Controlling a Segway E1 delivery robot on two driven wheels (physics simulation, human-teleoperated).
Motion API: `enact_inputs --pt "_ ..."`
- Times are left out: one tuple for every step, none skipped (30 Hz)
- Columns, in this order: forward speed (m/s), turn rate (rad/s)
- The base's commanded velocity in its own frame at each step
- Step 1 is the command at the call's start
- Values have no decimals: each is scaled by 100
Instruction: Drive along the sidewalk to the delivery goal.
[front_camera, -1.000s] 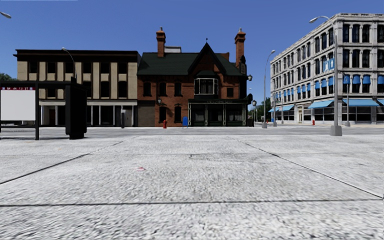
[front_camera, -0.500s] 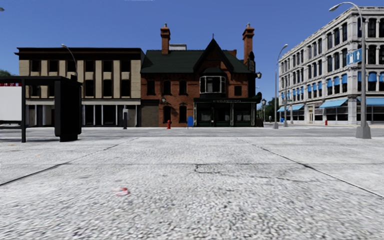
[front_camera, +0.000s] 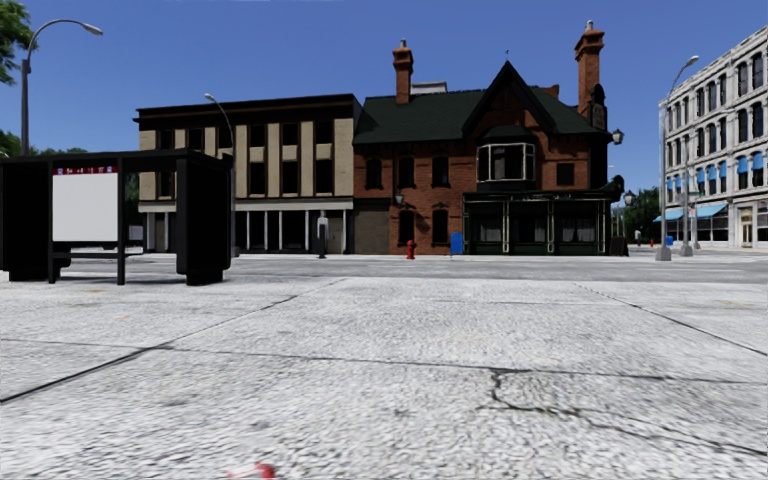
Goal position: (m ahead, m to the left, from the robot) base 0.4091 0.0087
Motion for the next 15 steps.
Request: enact_inputs --pt "200 0" --pt "200 0" --pt "194 0" --pt "176 0" --pt "176 0" --pt "160 0" --pt "152 0" --pt "147 0" --pt "147 0" --pt "128 0" --pt "51 0" --pt "51 0" --pt "0 0" --pt "0 0" --pt "0 0"
